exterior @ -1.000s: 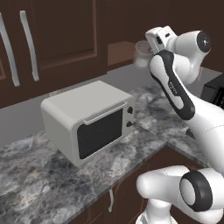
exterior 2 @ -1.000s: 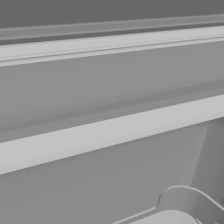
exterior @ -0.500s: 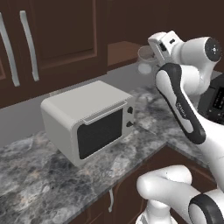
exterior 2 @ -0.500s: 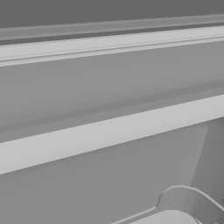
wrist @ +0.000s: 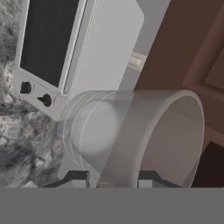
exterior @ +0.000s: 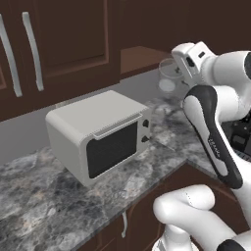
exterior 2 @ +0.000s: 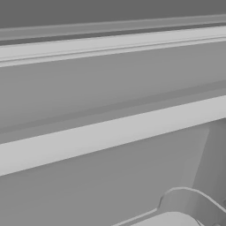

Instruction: There is a bowl on the dining counter. Grab a lemon wedge from the fridge and place it in the bowl. Then get the liquor bottle and glass cup from the cabinet and place them next to the bowl.

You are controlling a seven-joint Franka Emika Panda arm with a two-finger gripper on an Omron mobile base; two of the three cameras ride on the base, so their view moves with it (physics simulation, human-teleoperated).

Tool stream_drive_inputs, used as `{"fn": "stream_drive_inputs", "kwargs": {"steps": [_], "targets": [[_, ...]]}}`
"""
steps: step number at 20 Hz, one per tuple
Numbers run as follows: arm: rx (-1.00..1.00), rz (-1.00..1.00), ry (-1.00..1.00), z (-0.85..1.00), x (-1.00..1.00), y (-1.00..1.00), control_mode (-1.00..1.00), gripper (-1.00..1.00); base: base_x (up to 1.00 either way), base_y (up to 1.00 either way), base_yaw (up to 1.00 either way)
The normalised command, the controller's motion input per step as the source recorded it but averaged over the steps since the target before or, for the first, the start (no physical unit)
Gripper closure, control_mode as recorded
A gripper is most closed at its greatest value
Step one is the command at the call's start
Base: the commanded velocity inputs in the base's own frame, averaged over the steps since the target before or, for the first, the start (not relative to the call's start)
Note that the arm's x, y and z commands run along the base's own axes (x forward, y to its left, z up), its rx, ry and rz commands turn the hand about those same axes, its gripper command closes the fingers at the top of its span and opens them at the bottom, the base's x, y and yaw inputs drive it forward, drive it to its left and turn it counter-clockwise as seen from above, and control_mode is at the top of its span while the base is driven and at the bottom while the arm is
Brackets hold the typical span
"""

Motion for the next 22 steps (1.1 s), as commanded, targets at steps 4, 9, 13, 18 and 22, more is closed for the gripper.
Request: {"fn": "stream_drive_inputs", "kwargs": {"steps": [4,9,13,18,22], "targets": [[0.0,0.0,0.05,-0.19,-0.48,0.08,-1.0,1.0,0.0,0.0,0.0],[0.0,0.0,0.04,-0.14,-0.29,0.22,-1.0,1.0,0.0,0.0,0.0],[0.0,0.0,0.02,-0.08,-0.34,0.19,-1.0,1.0,0.0,0.0,0.0],[0.0,0.0,0.0,-0.02,-0.18,0.08,1.0,1.0,-0.32,0.14,0.0],[0.0,0.0,0.0,0.0,0.0,0.0,1.0,1.0,-0.69,0.26,-0.01]]}}
